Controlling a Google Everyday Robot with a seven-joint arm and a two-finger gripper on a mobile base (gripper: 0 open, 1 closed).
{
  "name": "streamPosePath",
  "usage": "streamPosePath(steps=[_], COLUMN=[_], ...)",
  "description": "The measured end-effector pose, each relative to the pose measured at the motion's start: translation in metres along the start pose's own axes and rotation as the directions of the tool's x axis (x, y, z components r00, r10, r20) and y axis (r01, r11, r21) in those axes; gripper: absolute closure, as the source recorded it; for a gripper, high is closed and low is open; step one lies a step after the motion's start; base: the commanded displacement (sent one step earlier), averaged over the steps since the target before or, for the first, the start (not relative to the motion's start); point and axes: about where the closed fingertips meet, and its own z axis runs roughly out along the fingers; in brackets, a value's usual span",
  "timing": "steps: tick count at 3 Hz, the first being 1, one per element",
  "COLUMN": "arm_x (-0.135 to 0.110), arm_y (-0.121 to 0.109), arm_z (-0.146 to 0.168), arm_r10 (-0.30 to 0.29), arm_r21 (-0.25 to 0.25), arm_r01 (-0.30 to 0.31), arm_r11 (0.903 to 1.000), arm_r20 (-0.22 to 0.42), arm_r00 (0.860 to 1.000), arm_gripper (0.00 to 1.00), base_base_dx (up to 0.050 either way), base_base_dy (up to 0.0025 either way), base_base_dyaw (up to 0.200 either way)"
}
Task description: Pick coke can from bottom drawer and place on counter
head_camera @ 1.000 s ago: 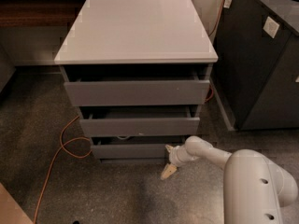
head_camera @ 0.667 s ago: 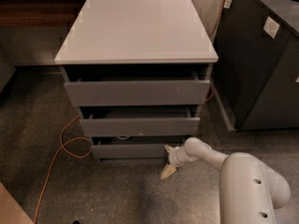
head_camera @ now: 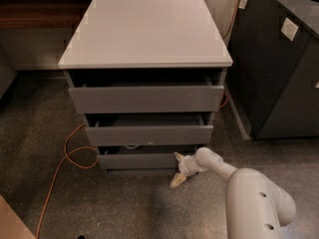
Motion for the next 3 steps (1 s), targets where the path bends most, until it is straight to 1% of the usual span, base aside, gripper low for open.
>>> streamPosePath(steps=[1, 2, 3], arm_x=[0.001, -0.001, 0.001], arm_y=[-0.009, -0.023, -0.037], arm_z=[0.011, 0.014, 0.017], arm_r10=[-0.017, -0.037, -0.051], arm_r21=[0.018, 0.047, 0.079], arm_r01=[0.017, 0.036, 0.051], arm_r11=[0.9997, 0.9982, 0.9955], arm_r20=[0.011, 0.015, 0.003], arm_r00=[1.000, 0.999, 0.999], arm_gripper=[0.00, 0.00, 0.00], base_base_dx=[0.000, 0.000, 0.000], base_base_dy=[0.00000, 0.00000, 0.00000], base_base_dyaw=[0.000, 0.000, 0.000])
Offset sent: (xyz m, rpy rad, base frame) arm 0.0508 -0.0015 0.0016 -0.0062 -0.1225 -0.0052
